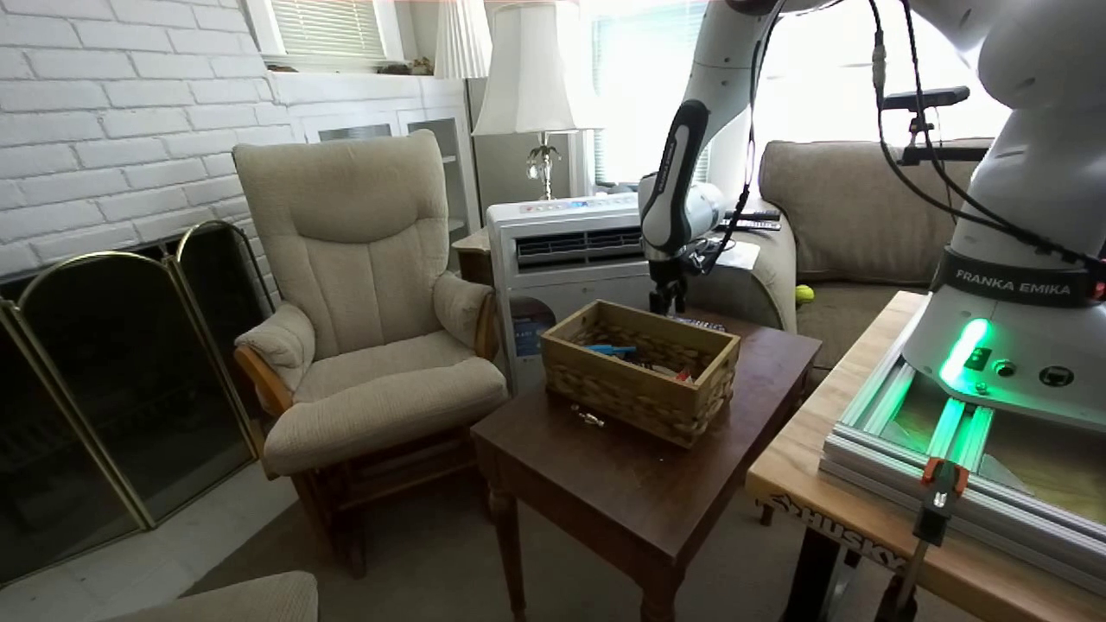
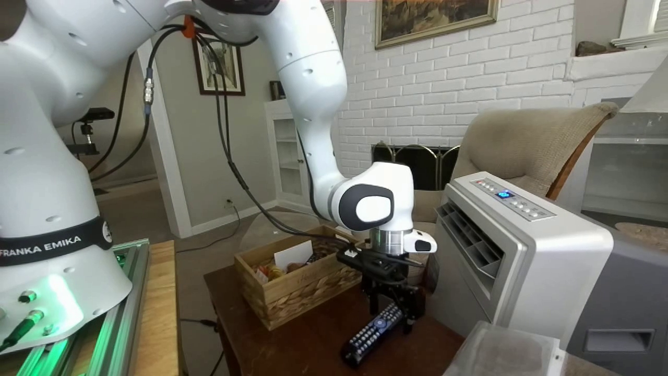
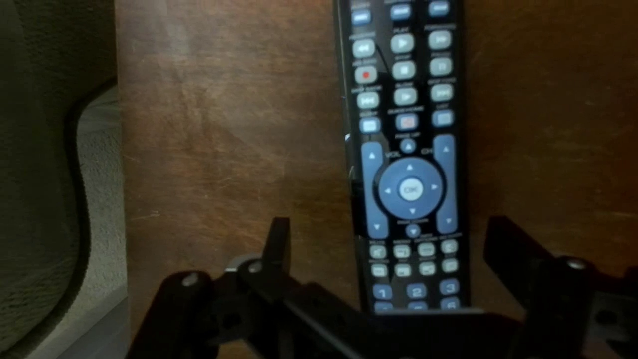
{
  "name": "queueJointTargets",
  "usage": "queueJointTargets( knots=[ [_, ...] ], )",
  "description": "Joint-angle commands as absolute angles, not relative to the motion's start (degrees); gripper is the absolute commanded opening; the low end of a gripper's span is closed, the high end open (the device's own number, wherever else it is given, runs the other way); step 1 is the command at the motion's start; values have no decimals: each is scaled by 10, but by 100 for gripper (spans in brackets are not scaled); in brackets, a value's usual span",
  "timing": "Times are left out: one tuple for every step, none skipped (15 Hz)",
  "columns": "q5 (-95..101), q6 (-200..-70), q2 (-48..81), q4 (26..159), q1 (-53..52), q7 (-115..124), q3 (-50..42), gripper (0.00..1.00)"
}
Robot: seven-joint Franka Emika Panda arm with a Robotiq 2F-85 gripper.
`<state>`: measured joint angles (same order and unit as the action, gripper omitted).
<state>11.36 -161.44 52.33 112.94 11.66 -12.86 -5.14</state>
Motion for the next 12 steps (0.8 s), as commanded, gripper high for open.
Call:
queueJointTargets(
  knots=[
    [109,-1592,505,1138,102,-116,-68,100],
    [110,-1586,499,1141,101,-117,-72,100],
    [111,-1582,491,1147,100,-117,-76,100],
    [113,-1578,484,1151,99,-120,-78,100],
    [113,-1573,477,1155,102,-124,-77,100],
    [114,-1570,469,1158,104,-127,-78,100],
    [116,-1566,460,1163,107,-133,-77,100],
    [115,-1563,454,1165,114,-142,-71,100],
    [114,-1543,446,1163,126,-161,-61,100],
    [113,-1537,439,1163,128,-166,-60,100],
    [111,-1520,432,1161,139,-185,-50,100],
    [108,-1502,424,1159,152,-207,-40,100]
  ],
)
